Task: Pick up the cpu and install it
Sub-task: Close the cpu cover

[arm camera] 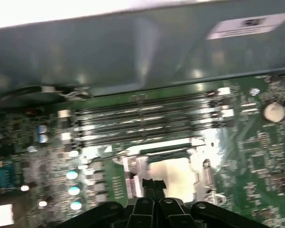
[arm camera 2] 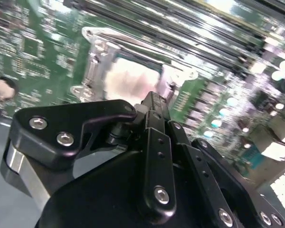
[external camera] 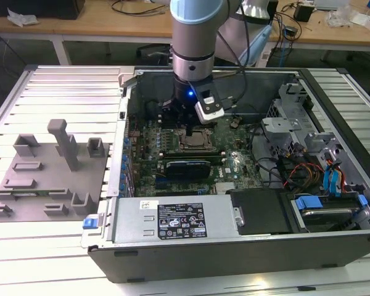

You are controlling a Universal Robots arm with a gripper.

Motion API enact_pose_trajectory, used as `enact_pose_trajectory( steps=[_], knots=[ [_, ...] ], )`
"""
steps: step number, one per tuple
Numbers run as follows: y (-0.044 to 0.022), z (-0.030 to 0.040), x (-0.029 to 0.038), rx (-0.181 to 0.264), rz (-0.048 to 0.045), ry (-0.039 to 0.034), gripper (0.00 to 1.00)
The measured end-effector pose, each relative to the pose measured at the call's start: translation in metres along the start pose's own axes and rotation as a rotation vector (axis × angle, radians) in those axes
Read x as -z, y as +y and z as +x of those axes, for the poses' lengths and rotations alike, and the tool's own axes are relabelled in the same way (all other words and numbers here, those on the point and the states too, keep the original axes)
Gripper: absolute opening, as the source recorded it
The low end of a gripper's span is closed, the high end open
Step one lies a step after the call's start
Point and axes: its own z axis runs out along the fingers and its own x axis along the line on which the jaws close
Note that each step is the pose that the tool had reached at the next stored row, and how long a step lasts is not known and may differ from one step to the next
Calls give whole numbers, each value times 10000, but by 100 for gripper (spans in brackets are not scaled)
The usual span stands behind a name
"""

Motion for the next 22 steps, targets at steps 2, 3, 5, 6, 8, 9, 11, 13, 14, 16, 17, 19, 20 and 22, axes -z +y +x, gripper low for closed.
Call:
enact_pose_trajectory(
  steps=[2,3,5,6,8,9,11,13,14,16,17,19,20,22],
  knots=[
    [22,-152,-6,3,7,43,11],
    [26,-180,-7,16,9,61,11],
    [28,-197,-7,152,9,87,11],
    [29,-198,-6,183,17,88,11],
    [31,-199,29,185,19,87,11],
    [32,-200,54,185,21,87,11],
    [35,-202,109,185,22,86,11],
    [37,-203,154,184,23,86,11],
    [38,-204,178,185,23,87,11],
    [40,-205,215,185,23,86,11],
    [40,-205,215,185,22,86,11],
    [40,-205,215,185,23,85,11],
    [37,-188,217,185,23,87,11],
    [35,-177,226,185,22,88,11]
  ],
)
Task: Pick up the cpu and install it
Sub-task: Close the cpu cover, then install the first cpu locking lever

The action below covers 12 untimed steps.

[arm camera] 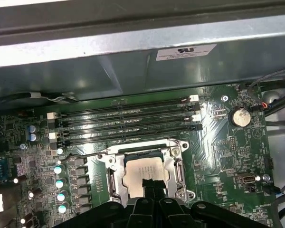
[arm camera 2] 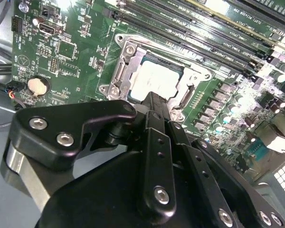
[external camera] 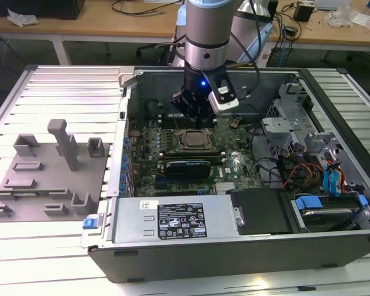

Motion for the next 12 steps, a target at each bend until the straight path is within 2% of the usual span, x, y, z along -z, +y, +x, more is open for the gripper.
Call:
enact_pose_trajectory(
  steps=[12],
  knots=[
    [2,-1,20,0,-1,-1,11]
  ],
)
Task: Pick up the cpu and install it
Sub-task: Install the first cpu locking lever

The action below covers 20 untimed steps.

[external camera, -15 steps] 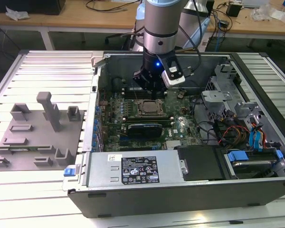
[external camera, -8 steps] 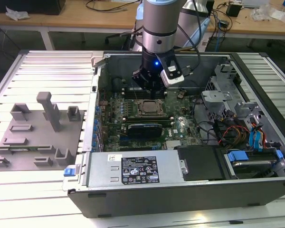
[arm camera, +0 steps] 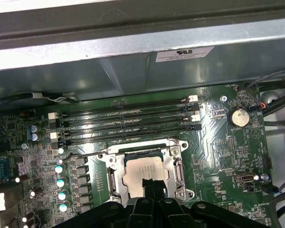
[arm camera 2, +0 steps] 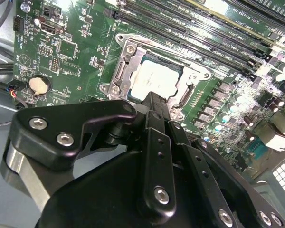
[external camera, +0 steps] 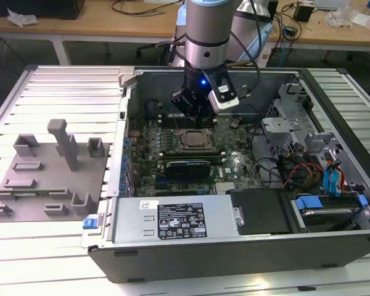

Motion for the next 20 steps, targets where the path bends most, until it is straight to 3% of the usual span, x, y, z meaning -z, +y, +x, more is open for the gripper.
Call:
enact_pose_trajectory(
  steps=[15,20],
  knots=[
    [1,8,28,-2,3,-1,11],
    [-10,86,30,-1,1,-1,11]
  ],
)
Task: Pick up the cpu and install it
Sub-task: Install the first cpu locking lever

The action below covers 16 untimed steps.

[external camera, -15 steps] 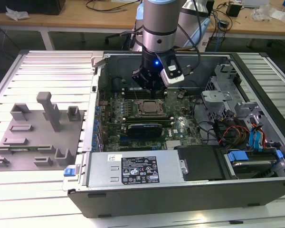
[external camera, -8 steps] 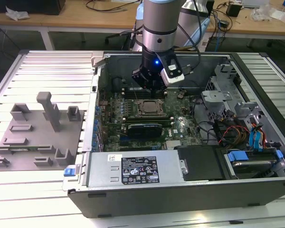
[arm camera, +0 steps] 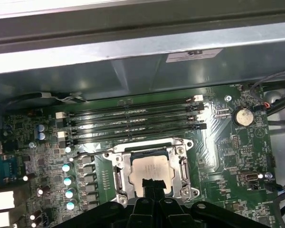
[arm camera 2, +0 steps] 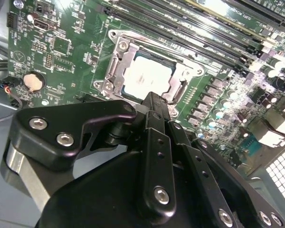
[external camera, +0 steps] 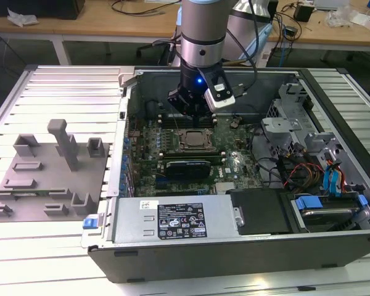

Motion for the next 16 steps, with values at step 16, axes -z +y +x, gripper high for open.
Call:
enact_pose_trajectory(
  steps=[16],
  knots=[
    [-32,251,8,0,0,1,11]
  ],
)
